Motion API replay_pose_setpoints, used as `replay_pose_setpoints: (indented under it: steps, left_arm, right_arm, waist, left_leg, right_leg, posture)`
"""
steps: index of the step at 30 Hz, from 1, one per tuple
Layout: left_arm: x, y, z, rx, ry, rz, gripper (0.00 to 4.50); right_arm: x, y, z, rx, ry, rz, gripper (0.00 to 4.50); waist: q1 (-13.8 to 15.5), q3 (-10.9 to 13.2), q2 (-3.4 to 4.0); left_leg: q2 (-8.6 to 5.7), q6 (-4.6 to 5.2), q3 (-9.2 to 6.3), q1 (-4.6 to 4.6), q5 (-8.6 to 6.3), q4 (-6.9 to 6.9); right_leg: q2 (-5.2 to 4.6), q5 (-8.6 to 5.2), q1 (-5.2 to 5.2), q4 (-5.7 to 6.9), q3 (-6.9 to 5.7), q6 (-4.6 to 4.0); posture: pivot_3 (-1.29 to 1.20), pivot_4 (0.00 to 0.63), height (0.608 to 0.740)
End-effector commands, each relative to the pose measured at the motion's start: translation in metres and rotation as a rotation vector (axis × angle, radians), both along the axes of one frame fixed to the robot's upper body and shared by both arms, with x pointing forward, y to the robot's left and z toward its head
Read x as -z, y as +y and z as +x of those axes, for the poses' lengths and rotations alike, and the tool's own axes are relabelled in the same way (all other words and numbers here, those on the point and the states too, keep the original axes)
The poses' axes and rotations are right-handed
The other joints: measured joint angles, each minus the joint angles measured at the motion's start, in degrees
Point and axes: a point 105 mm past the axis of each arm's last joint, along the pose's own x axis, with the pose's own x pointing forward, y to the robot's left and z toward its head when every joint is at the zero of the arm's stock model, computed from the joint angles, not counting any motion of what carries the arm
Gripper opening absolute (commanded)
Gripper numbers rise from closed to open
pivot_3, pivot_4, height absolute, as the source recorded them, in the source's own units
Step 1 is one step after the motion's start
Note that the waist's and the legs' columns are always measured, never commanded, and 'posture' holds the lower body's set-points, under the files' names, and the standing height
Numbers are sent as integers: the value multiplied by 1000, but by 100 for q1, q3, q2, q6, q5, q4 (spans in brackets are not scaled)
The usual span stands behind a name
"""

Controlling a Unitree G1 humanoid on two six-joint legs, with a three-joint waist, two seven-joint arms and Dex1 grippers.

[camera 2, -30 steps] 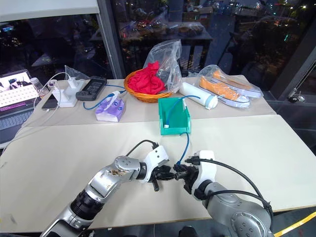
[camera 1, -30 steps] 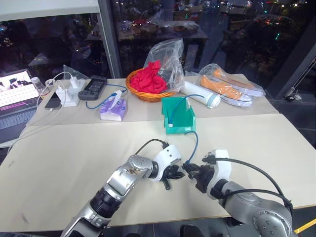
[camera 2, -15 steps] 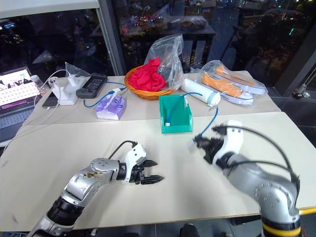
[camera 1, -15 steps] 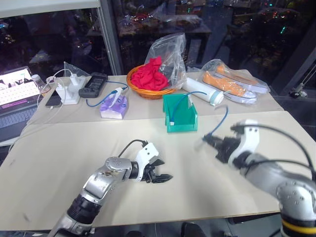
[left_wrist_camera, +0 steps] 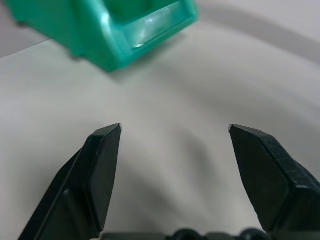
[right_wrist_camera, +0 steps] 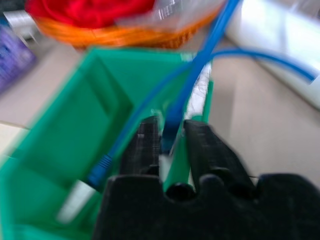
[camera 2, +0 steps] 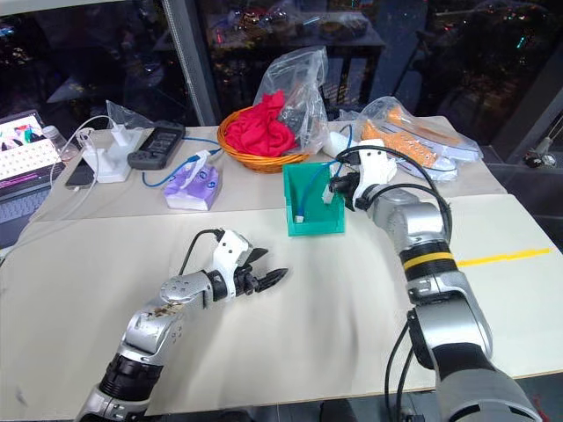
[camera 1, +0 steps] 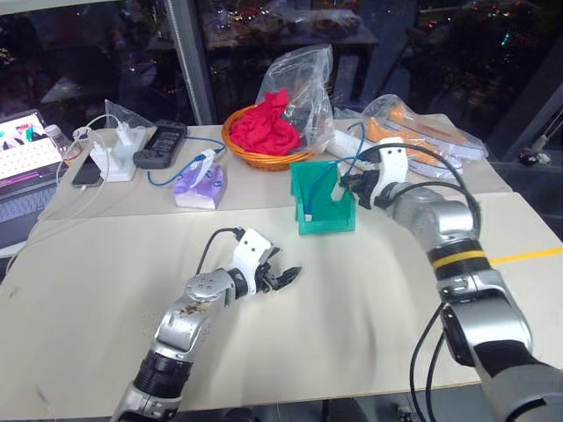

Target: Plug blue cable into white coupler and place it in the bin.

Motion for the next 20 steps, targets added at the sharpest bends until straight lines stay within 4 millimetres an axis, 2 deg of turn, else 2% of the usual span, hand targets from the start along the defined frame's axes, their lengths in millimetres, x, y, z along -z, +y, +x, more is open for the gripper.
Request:
replay_pose_setpoints:
  steps: [1,2,5,6,7,9,11,14,16,17,20]
  left_arm:
    - [-22,8,1,-47,-115,-24,3766]
    - [-23,9,2,-55,-128,-21,3766]
    - [-28,17,6,-76,-161,-22,3766]
    - [-32,22,9,-88,-168,-30,3766]
    - [-34,27,12,-96,-175,-34,3766]
    - [-37,34,14,-107,-184,-40,3766]
    - [-37,42,15,-99,-178,-47,3766]
    - [-33,50,12,-72,-156,-49,3766]
    - [-31,52,10,-54,-145,-45,3766]
    - [-30,53,10,-51,-146,-38,3766]
    - [-26,59,11,-52,-146,-8,3766]
  right_arm:
    - [-38,-2,-6,-35,-104,61,2630]
    - [-41,-3,-8,-36,-110,66,2926]
    - [-58,-8,-30,-64,-146,90,4002]
    - [-67,-10,-45,-87,-173,107,4286]
    - [-72,-11,-60,-117,-197,116,4453]
    - [-75,-10,-85,-170,-228,107,4453]
    - [-56,-6,-124,-275,-241,16,4453]
    - [-4,-10,-163,-317,-159,-120,4453]
    - [25,-17,-175,-278,-87,-122,4453]
    - [32,-20,-179,-255,-95,-112,4453]
    - [43,-29,-182,-158,-128,-84,4453]
  waist:
    - [-25,0,0]
    - [-34,0,0]
    - [-20,0,0]
    - [-13,0,0]
    - [5,0,0]
    - [39,0,0]
    - [60,0,1]
    - [142,-2,2]
    - [137,-2,1]
    - [137,-2,1]
    - [122,-2,1]
  left_leg:
    - [-3,0,4,-12,0,6]
    - [-6,0,4,-24,0,12]
    - [-11,0,4,-36,0,21]
    - [-11,0,1,-39,0,27]
    - [-13,0,2,-43,0,33]
    - [-16,0,1,-46,0,45]
    - [-17,1,1,-49,0,53]
    - [-20,3,2,-44,-1,54]
    - [-21,5,8,-43,-2,59]
    - [-23,6,16,-44,-3,71]
    - [-21,11,40,-40,-4,95]
  right_leg:
    - [-7,0,-10,8,-4,0]
    - [-11,0,-21,13,-7,0]
    - [-19,1,-33,23,-13,0]
    - [-20,1,-33,25,-15,0]
    - [-21,2,-33,28,-15,0]
    - [-22,7,-31,30,-17,2]
    - [-23,13,-30,31,-16,2]
    - [-22,18,-20,31,-17,4]
    - [-22,20,-19,31,-14,7]
    - [-22,23,-19,34,-9,8]
    - [-21,51,-14,30,-1,7]
  posture:
    - [0,150,740]
    - [0,150,740]
    - [0,150,740]
    - [0,150,740]
    - [0,150,740]
    - [0,150,740]
    - [0,150,740]
    - [0,150,740]
    - [0,150,740]
    - [0,150,740]
    - [0,150,740]
